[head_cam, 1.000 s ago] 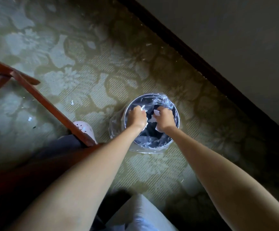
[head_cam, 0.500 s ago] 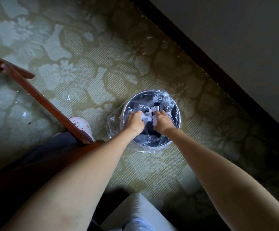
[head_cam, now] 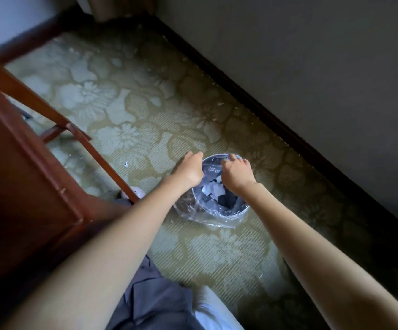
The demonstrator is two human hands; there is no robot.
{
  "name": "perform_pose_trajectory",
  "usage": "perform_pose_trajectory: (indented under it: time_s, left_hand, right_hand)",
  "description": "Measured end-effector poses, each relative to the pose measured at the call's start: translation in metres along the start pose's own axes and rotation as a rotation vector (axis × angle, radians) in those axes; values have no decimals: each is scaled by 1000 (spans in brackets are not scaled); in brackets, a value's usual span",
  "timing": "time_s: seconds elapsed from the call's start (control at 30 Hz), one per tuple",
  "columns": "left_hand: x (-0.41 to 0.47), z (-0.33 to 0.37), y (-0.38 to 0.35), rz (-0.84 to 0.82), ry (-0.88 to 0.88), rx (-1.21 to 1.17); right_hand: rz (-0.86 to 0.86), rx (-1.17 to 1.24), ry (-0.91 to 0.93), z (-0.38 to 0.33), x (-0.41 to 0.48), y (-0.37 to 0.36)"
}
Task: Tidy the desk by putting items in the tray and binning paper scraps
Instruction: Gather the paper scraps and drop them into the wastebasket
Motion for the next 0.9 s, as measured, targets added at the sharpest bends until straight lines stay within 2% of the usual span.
perform_pose_trajectory:
  time_s: [0.23,0.37,0.5,0.6,0.73,0.83,0.9]
  left_hand:
    - [-110,-2,115,464,-114,72]
    - [-189,-20,165,719,-123,64]
    - [-259,-70,185,889,-58,1]
    - [-300,-125,182,976,65,-51]
    - [-332,-198,167,1011,273,-159]
    - [-347,-244,160,1033,411,-193]
    - [-355,-271,160,1060,462,-219]
  right_hand:
    - [477,-13,150,-76,-72,141]
    - [664,-2,283,-137,-125,194]
    - [779,18,421,-205,-168,211]
    - [785,61,558,-261,-189,200]
    - [700,81,744,-335,-208,168]
    - [589,66,856,-382,-215,148]
    - [461,74,862,-410,-214,139]
Point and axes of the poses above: each hand's wrist, its own x-axis towards the middle knuckle, its own y-axis out of the back of the hand, z = x × y, the point moved 2 cm from there along x, towards the middle knuckle, and after that the axes turned 4 degrees about y, right-handed, at the moved point
